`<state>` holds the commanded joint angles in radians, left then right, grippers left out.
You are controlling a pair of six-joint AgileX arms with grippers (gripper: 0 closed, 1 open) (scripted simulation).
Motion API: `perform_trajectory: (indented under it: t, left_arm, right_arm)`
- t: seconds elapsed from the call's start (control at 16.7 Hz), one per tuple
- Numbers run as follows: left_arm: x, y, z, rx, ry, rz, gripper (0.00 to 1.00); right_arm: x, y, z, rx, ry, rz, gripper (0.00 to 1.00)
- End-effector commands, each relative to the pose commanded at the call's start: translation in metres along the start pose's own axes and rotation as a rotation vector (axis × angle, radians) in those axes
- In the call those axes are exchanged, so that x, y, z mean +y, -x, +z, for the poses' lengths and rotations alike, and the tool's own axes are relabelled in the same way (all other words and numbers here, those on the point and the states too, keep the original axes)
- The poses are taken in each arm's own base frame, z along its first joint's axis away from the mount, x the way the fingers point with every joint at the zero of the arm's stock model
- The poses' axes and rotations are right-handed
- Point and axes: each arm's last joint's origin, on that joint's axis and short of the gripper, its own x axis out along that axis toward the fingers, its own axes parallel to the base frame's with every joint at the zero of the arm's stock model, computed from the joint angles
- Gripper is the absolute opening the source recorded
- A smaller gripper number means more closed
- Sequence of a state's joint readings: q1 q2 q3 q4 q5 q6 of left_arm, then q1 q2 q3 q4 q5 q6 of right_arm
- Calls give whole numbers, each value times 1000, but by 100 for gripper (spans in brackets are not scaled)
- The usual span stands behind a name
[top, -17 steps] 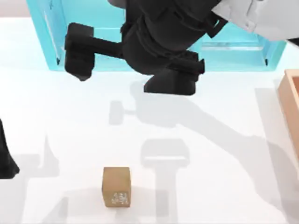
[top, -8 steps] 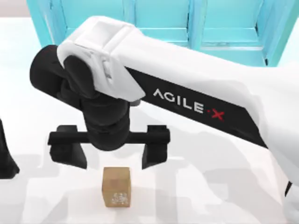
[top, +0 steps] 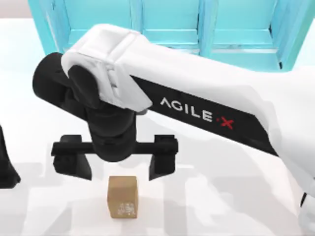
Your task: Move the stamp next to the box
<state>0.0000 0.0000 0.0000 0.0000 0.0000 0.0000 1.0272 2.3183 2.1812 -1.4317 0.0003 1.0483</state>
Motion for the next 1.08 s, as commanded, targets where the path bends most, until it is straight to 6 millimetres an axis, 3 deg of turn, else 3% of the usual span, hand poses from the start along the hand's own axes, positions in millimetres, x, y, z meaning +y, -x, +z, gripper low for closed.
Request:
perform_trajectory:
  t: [0.48,0.78,1.08]
  left_arm:
    - [0,0,0,0,0,0,100]
    - [0,0,0,0,0,0,100]
    - [0,0,0,0,0,0,100]
  right_arm:
    - [0,-84,-1,-2,0,3,100]
    - [0,-89,-2,-1,0,1,100]
    - [0,-89,-2,-1,0,1,62]
